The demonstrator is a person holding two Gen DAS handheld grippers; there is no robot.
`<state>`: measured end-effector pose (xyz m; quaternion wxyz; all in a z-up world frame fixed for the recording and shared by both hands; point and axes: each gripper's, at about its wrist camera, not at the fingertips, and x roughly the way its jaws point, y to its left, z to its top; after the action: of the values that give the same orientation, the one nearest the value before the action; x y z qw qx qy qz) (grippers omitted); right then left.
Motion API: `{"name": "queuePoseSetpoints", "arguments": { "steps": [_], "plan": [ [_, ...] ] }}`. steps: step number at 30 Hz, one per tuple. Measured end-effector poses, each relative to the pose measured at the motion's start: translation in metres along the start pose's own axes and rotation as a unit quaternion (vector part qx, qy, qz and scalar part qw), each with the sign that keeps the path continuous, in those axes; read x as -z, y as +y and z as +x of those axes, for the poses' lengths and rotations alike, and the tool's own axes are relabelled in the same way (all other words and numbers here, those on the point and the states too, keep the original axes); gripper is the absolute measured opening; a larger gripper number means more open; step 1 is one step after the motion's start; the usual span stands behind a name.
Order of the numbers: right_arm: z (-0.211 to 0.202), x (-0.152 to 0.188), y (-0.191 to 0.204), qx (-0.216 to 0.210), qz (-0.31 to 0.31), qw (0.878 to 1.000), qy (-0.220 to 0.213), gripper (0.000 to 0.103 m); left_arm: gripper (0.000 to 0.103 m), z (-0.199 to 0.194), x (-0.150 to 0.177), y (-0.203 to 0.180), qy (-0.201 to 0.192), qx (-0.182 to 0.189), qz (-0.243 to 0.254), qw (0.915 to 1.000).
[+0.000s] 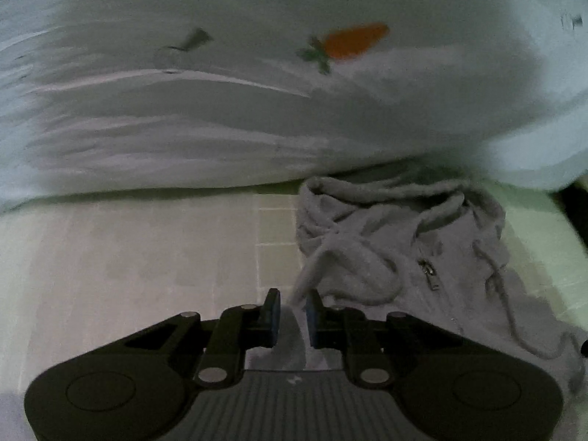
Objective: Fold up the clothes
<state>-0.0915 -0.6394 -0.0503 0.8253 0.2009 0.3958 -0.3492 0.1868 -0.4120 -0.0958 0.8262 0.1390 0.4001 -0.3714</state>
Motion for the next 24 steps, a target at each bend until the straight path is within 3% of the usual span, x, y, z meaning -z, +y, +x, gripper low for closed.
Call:
{"name": "queuePoseSetpoints", "arguments": {
  "steps": [5,12,16,18,21,24],
  "plan": [
    [0.010,-0.001,-0.009,0.009,0.031,0.999,0.013,0.088,0.017,0.021,0.002,-0.014,0.038,-0.006,0.071,0.9967],
    [0.020,0.003,-0.010,0.023,0.033,0.999,0.037,0.088,0.021,0.030,0.002,-0.013,0.049,-0.019,0.087,0.9948],
    [0.018,0.004,-0.008,0.023,0.029,0.999,0.040,0.088,0.006,0.033,-0.005,-0.007,0.043,-0.034,0.050,0.9973],
    [0.016,0.004,-0.008,0.027,0.025,0.999,0.039,0.088,0.006,0.024,-0.012,-0.003,0.023,-0.054,0.029,0.9978],
    [0.017,0.005,-0.010,0.037,0.029,0.998,0.044,0.088,0.005,0.000,-0.028,0.010,-0.015,-0.045,-0.033,0.9983],
    [0.018,0.008,-0.012,0.034,0.041,0.997,0.049,0.088,0.004,-0.030,-0.044,0.015,-0.056,-0.030,-0.061,0.9961]
  ]
}}
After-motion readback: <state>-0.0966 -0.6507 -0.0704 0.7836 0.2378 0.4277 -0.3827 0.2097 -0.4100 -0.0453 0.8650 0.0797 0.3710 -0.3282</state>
